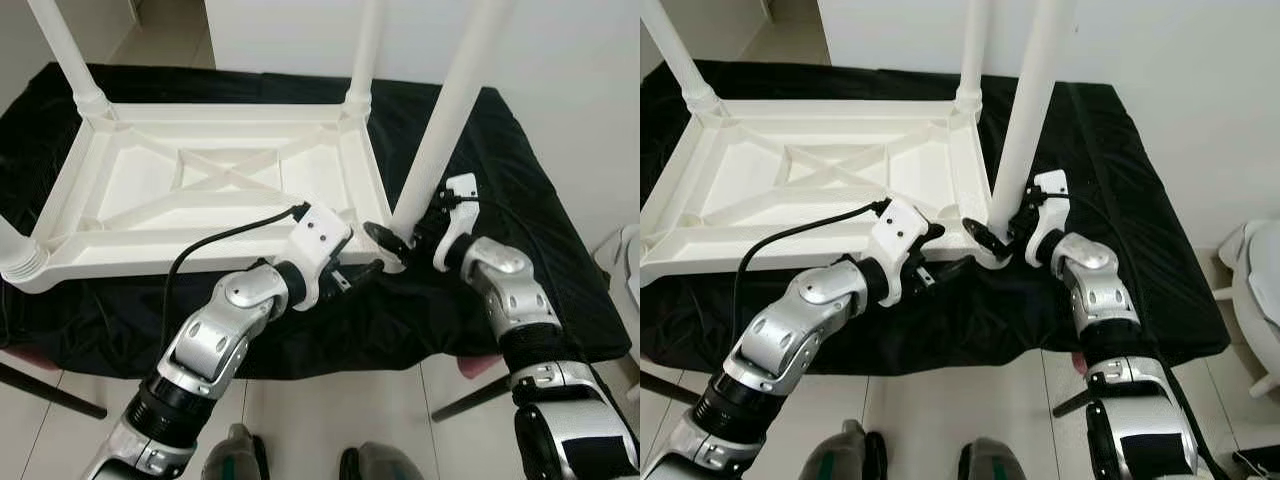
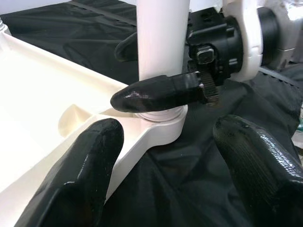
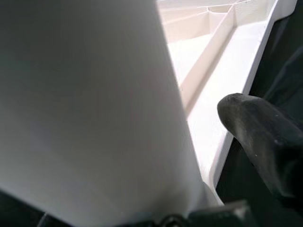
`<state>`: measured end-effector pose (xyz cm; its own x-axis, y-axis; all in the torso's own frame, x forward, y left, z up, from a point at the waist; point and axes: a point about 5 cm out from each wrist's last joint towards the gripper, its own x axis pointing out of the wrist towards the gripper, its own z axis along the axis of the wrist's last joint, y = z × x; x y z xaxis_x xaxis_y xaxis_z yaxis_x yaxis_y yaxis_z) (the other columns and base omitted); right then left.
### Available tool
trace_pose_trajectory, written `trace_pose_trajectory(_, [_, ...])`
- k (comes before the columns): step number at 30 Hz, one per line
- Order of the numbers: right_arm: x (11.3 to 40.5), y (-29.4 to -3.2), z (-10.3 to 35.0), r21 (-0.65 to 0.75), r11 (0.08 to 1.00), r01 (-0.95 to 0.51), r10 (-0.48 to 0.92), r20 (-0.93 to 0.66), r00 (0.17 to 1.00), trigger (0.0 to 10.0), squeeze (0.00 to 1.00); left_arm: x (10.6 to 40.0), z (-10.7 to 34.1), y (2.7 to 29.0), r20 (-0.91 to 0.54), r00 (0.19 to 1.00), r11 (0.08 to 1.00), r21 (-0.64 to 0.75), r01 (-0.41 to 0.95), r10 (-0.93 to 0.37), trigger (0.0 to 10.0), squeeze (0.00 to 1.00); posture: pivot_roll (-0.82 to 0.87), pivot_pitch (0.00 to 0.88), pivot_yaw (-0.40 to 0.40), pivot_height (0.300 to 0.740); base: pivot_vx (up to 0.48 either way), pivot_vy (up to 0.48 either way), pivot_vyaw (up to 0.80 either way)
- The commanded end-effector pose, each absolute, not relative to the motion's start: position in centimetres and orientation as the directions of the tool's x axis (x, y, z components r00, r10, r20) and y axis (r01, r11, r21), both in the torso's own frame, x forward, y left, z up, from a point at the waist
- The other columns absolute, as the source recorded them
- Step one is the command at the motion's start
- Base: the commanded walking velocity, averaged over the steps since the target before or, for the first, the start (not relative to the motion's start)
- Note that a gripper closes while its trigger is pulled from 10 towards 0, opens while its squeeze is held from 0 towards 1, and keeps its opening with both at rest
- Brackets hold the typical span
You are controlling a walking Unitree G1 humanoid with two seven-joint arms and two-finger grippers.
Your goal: Building children table
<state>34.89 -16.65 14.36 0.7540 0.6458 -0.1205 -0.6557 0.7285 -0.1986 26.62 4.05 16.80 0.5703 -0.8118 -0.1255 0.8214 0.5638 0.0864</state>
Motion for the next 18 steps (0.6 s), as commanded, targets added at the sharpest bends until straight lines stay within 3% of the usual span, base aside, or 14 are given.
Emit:
trace_pose_trajectory(1, [35.0,-16.2,14.2,-0.211,0.713,-0.669,0.658,-0.130,0.742,10.0,0.00,26.2,16.8,3.9,-0.134,0.543,0.536,0.085,0.840,-0.829,10.0,0.00,-0.11,0.024,-0.021,0.740,0.000,0.000,0.00])
trace_pose_trajectory(3, [35.4,-16.3,14.0,-0.204,0.711,-0.673,0.660,-0.136,0.739,10.0,0.00,26.2,16.8,4.0,-0.135,0.546,0.539,0.086,0.838,-0.827,10.0,0.00,-0.10,0.023,-0.020,0.740,0.000,0.000,0.00])
trace_pose_trajectory(4, [35.4,-16.4,13.9,-0.199,0.713,-0.672,0.659,-0.136,0.740,8.0,0.00,26.2,16.8,4.1,-0.135,0.547,0.540,0.086,0.837,-0.826,10.0,0.00,-0.10,0.023,-0.020,0.740,0.000,0.000,0.00])
trace_pose_trajectory(5, [35.4,-16.4,13.9,-0.199,0.713,-0.672,0.659,-0.136,0.740,8.0,0.00,26.2,16.8,4.1,-0.135,0.547,0.540,0.086,0.837,-0.826,10.0,0.00,-0.10,0.023,-0.020,0.740,0.000,0.000,0.00])
trace_pose_trajectory(6, [35.6,-16.5,13.9,-0.204,0.716,-0.668,0.655,-0.134,0.744,5.8,0.00,26.2,16.8,4.1,-0.136,0.547,0.540,0.086,0.837,-0.826,10.0,0.00,-0.10,0.023,-0.020,0.740,0.000,0.000,0.00])
trace_pose_trajectory(7, [35.7,-16.7,13.8,-0.205,0.722,-0.661,0.648,-0.134,0.750,0.0,0.00,26.2,16.8,4.1,-0.137,0.547,0.540,0.086,0.837,-0.826,10.0,0.00,-0.11,0.023,-0.017,0.740,0.000,0.000,0.00])
trace_pose_trajectory(18, [35.5,-17.8,12.7,-0.184,0.749,-0.637,0.624,-0.128,0.771,0.0,0.00,26.1,16.8,4.0,-0.140,0.535,0.529,0.083,0.845,-0.833,10.0,0.00,-0.12,0.026,-0.008,0.740,0.000,0.000,0.00])
